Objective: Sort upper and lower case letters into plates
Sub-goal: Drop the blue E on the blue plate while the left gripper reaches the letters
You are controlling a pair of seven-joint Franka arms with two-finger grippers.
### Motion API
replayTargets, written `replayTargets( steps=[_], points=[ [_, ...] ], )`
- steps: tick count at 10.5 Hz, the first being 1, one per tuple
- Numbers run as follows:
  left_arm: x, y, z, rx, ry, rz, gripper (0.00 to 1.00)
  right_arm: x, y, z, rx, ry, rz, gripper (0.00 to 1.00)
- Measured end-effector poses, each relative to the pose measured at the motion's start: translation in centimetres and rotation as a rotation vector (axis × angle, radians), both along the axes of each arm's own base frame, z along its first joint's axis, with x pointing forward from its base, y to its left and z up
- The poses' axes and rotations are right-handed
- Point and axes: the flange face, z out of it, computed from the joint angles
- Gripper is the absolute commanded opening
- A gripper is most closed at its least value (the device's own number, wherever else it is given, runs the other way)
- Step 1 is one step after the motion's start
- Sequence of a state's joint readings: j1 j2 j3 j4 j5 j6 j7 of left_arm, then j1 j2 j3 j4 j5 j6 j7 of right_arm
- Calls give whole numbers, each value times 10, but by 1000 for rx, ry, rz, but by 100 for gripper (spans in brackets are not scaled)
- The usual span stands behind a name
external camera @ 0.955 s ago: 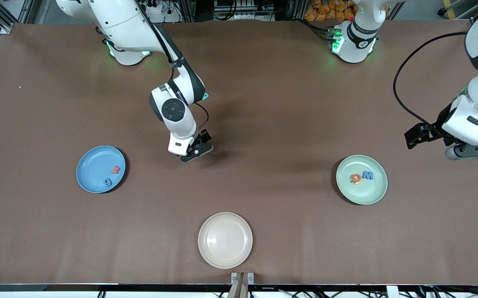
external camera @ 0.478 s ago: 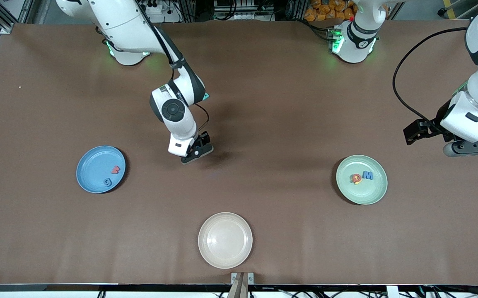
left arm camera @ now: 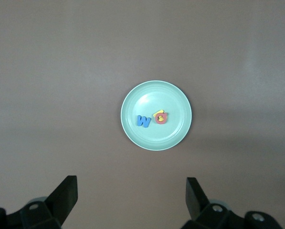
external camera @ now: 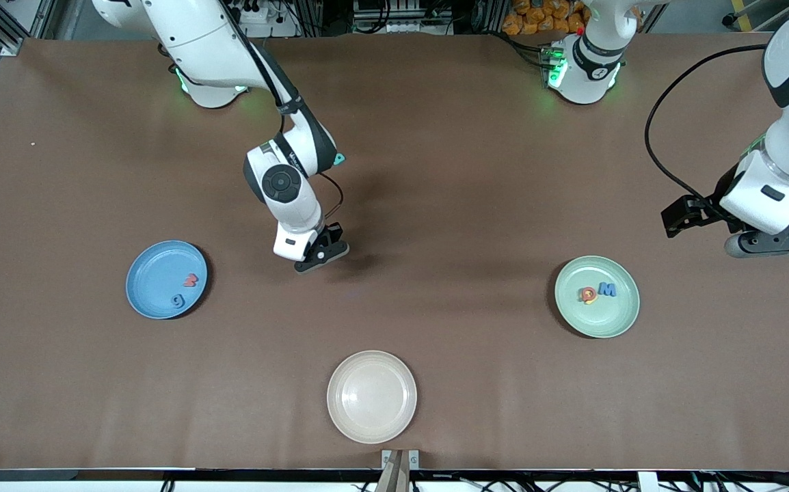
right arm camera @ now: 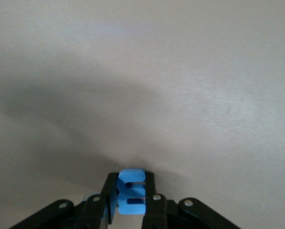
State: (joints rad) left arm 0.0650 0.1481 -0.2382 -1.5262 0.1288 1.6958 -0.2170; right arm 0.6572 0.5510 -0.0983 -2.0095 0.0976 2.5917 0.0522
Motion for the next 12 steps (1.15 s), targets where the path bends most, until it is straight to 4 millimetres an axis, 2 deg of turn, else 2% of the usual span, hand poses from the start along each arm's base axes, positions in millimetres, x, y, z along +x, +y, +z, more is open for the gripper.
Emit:
replayTargets(
  steps=[1, 2, 3, 4, 5, 6, 7, 8, 9, 10, 12],
  points=[
    [-1, -8, -2, 0, 4, -14, 100, 13, -19, 8, -7, 12, -35, 0],
    [-2, -20, -5, -1, 11, -33, 100, 31, -48, 23, -8, 20, -60, 0],
    [-3, -36, -10, -2, 21, -58, 100, 52, -91, 40, -3, 14, -64, 0],
    [-6, -55, -16, -7, 31, -91, 100, 72, -146, 52, -2, 9, -49, 0],
    [-11, -83, -23, -14, 44, -140, 100, 86, -208, 58, -5, 24, -24, 0],
    [-17, -114, -32, -22, 63, -193, 100, 91, -263, 60, -5, 47, 0, 0],
    [-24, -145, -46, -28, 88, -244, 100, 92, -309, 62, -2, 65, 19, 0],
    [-32, -173, -61, -35, 116, -284, 100, 88, -340, 62, 5, 92, 34, 0],
    [-41, -206, -77, -44, 135, -320, 100, 84, -359, 61, 11, 115, 47, 44],
    [-54, -242, -89, -55, 139, -352, 100, 82, -366, 60, 14, 127, 53, 99],
    [-89, -317, -117, -86, 147, -390, 100, 81, -363, 59, 18, 133, 63, 100]
  ],
)
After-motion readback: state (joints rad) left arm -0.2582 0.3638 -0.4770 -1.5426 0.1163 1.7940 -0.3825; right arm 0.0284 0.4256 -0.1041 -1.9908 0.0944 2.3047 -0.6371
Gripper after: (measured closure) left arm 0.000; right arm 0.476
